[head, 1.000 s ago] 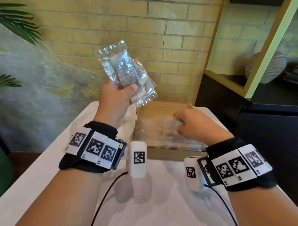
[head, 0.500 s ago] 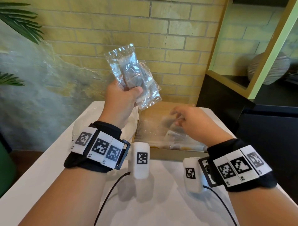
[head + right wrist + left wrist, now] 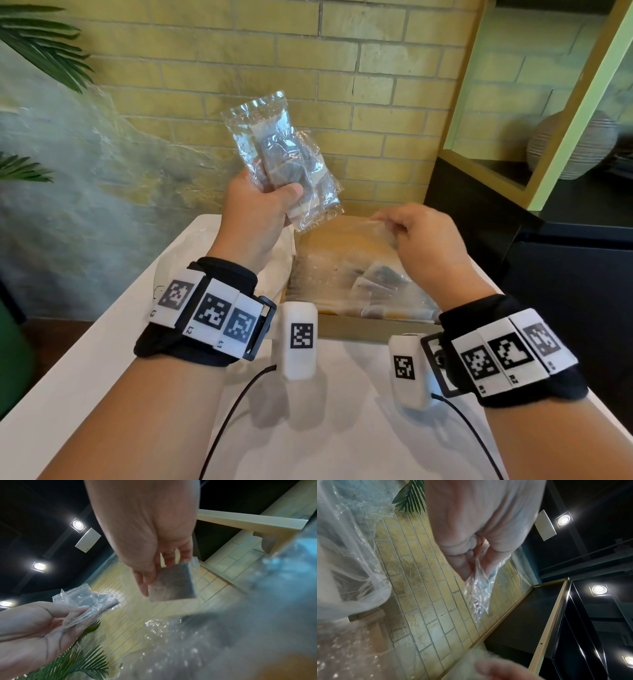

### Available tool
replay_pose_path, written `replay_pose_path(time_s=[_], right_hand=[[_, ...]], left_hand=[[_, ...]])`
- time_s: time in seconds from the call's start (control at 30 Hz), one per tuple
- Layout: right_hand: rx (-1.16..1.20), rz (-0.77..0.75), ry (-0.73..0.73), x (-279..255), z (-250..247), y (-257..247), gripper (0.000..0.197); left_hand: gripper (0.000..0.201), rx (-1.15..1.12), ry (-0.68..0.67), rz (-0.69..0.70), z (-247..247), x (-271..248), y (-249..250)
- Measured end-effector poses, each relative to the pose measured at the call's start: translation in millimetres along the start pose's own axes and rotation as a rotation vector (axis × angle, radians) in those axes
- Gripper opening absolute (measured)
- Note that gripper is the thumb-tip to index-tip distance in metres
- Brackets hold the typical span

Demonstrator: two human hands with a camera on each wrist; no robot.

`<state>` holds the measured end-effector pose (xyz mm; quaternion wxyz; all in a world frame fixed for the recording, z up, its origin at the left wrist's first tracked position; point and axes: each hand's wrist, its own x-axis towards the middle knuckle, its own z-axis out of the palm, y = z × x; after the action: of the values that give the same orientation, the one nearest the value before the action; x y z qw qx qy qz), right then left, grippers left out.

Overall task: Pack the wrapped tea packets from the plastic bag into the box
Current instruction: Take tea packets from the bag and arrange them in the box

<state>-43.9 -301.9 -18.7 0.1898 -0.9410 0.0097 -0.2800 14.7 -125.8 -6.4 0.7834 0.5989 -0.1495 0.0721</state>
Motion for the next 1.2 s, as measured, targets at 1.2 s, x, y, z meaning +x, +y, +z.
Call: replay_pose_path(time_s=[1.2], right_hand=[[0.080, 0.089, -0.803, -4.4, 10.0, -28.5, 0.084]], left_hand=[[0.022, 0.006, -0.117, -0.043, -1.5, -0.3, -2.2]])
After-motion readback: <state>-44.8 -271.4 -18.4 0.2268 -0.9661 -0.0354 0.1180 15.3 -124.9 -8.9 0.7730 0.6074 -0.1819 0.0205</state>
